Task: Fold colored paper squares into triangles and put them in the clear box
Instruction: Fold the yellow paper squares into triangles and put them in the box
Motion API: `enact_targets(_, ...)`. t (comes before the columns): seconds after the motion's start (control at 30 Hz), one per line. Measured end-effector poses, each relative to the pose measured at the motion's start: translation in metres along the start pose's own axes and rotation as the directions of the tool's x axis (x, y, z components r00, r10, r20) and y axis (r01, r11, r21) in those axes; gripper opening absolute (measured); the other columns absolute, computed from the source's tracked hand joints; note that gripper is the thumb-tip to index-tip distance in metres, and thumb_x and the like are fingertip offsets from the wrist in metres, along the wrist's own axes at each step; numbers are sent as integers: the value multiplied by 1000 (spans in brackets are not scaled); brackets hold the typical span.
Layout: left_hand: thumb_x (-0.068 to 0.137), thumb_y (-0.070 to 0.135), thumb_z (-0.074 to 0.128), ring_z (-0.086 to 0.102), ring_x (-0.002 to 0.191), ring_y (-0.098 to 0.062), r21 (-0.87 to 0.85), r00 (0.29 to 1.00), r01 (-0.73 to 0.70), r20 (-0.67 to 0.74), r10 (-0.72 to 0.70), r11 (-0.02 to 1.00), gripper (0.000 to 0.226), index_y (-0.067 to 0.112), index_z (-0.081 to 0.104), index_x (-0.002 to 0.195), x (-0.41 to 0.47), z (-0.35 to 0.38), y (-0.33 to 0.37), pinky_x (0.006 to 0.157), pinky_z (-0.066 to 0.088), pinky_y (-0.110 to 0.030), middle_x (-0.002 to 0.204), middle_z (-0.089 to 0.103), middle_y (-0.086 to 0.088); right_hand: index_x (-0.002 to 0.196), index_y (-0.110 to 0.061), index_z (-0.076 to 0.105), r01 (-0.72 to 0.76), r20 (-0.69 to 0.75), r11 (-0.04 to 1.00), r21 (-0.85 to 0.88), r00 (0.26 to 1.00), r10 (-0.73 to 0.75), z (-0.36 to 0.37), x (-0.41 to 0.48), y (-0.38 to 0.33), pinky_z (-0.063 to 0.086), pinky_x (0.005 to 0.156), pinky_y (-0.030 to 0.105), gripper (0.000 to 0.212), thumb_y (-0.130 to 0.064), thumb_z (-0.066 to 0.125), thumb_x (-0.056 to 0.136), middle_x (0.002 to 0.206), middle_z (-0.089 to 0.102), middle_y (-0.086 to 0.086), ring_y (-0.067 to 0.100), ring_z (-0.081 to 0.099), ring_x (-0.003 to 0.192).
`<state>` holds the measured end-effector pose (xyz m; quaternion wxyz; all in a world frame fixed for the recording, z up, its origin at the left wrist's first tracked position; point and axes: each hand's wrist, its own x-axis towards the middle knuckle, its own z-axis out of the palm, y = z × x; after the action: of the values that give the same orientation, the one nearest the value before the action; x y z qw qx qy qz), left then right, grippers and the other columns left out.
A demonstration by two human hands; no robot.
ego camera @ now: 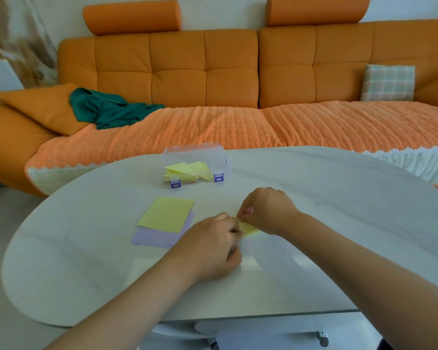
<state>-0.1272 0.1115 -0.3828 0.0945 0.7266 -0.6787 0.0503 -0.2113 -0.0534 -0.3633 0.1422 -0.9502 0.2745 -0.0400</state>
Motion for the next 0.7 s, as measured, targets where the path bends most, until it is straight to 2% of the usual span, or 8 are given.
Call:
enact_targets(0.07, 88, 28, 43, 50, 104, -18, 7, 1000, 7, -5, -7, 1000, 36, 11, 69, 105, -3, 1, 5, 75, 45, -31, 117, 58, 1, 90, -37, 76, -2, 5, 1000, 0, 1000, 2, 0, 0, 0, 45, 80, 28, 16, -33, 61, 87, 94, 71, -15, 11, 62, 91)
enact_targets(0.17, 86, 29, 38, 53, 101, -21, -10, 1000, 24, -18, -24, 1000, 39, 7, 66, 103, -9, 6, 11, 67, 42, -29, 114, 58, -3, 90, -37, 75, 8, 2, 1000, -11, 1000, -8, 0, -1, 0, 45, 81, 28, 14, -35, 61, 88, 96, 71, -14, 11, 61, 92)
enact_targets(0.27, 85, 29, 36, 51, 107, -18, -91, 997, 63, -44, -67, 994, 44, 4, 67, 104, -14, 10, 16, 77, 51, -35, 113, 61, -3, 91, -38, 75, 30, -25, 999, -34, 999, -31, 1, -2, 0, 43, 83, 29, 16, -37, 59, 89, 96, 71, -14, 11, 60, 90)
enact_targets(0.37, 87, 28, 40, 49, 109, -17, -136, 993, 101, -54, -109, 986, 40, 5, 65, 108, -15, 11, 17, 83, 51, -38, 112, 61, -4, 95, -38, 74, 72, -64, 995, -75, 995, -77, 6, -7, 1, 40, 87, 30, 19, -36, 55, 93, 100, 70, -14, 10, 59, 90)
enact_targets(0.47, 90, 31, 45, 46, 109, -15, -153, 992, 100, -60, -110, 983, 37, 14, 60, 118, -17, 9, 18, 86, 48, -34, 114, 57, 2, 106, -37, 72, 152, -126, 973, -175, 977, -175, 12, -16, 5, 37, 82, 31, 22, -35, 52, 98, 108, 66, -10, 15, 57, 96)
enact_targets(0.53, 91, 34, 46, 44, 108, -13, -159, 993, 92, -61, -103, 983, 39, 20, 56, 127, -18, 9, 18, 86, 46, -30, 117, 53, 6, 109, -35, 72, 234, -167, 948, -214, 948, -271, 13, -25, 8, 36, 82, 32, 20, -36, 58, 96, 114, 65, -10, 17, 55, 101)
enact_targets(0.6, 93, 35, 46, 43, 110, -12, -161, 994, 89, -50, -99, 983, 41, 23, 54, 132, -19, 8, 18, 89, 44, -27, 120, 52, 8, 106, -33, 74, 315, -165, 925, -214, 921, -352, 12, -34, 9, 37, 83, 33, 19, -33, 60, 94, 116, 65, -11, 18, 54, 103)
enact_targets(0.7, 94, 35, 46, 42, 111, -12, -154, 995, 82, -44, -90, 985, 39, 24, 55, 130, -18, 8, 19, 92, 43, -28, 117, 52, 7, 102, -32, 76, 370, -109, 889, -269, 906, -410, 13, -47, 12, 38, 85, 35, 28, -27, 49, 95, 111, 67, -12, 18, 52, 100)
